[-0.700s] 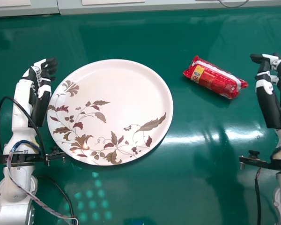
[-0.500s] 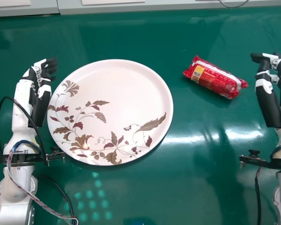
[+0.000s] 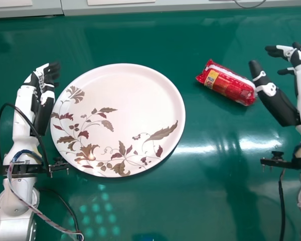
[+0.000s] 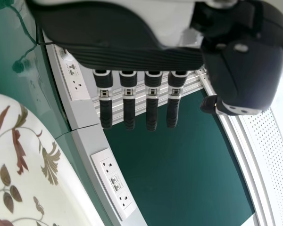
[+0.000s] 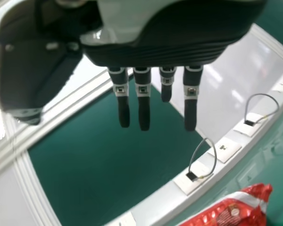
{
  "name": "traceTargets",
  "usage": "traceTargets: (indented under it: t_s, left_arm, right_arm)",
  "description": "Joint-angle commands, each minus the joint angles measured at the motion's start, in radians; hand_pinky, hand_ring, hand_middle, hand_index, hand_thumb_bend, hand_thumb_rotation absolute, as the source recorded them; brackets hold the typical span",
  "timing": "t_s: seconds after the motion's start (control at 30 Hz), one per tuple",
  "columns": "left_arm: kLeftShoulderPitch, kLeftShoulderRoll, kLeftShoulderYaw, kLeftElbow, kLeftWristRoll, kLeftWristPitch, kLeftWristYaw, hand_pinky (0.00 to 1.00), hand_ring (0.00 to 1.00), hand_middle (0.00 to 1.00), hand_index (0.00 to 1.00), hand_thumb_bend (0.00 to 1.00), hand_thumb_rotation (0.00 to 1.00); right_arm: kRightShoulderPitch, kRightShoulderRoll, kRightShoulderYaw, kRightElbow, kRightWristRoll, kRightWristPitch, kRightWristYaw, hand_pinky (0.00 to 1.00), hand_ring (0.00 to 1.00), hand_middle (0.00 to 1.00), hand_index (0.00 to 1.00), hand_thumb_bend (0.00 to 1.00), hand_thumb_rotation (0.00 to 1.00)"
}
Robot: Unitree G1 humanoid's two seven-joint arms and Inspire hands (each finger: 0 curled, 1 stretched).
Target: Pick up biscuit and place it in the plate
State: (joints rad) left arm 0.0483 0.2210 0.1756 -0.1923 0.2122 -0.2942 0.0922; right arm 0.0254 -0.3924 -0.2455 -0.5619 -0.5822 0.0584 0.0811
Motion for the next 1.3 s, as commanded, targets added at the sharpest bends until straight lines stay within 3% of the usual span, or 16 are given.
traceTargets:
  t_s: [0.0, 0.3, 0.4, 0.77, 1.27]
  left_arm:
    - [0.001, 0.008, 0.008, -0.004, -0.018, -0.002, -0.012, 0.76, 0.83, 0.84, 0.85, 0.29, 0.0]
    - [-0.007, 0.017, 0.014, 0.009, -0.026, -0.011, -0.014, 0.75, 0.83, 0.84, 0.85, 0.3, 0.04]
    - [-0.008, 0.019, 0.016, 0.01, -0.038, -0.011, -0.021, 0.76, 0.83, 0.84, 0.85, 0.29, 0.03]
    - [-0.011, 0.039, 0.027, 0.015, -0.037, -0.015, -0.025, 0.76, 0.82, 0.84, 0.85, 0.3, 0.01]
    - [-0.011, 0.036, 0.034, 0.011, -0.058, -0.01, -0.044, 0.76, 0.83, 0.84, 0.85, 0.31, 0.05]
  right_arm:
    - [-0.03, -0.034, 0.009, 0.008, 0.007, 0.025, 0.047, 0.64, 0.75, 0.82, 0.84, 1.0, 0.47]
    - [-0.154, -0.19, 0.042, 0.086, 0.029, 0.108, 0.251, 0.64, 0.8, 0.89, 0.89, 1.0, 0.51]
    - [-0.184, -0.241, 0.06, 0.123, 0.022, 0.101, 0.288, 0.62, 0.79, 0.89, 0.89, 1.0, 0.53]
    - [-0.272, -0.395, 0.156, 0.212, -0.017, 0.133, 0.443, 0.73, 0.88, 0.94, 0.93, 1.0, 0.59]
    - [-0.349, -0.49, 0.23, 0.279, -0.041, 0.109, 0.546, 0.77, 0.89, 0.94, 0.94, 1.0, 0.58]
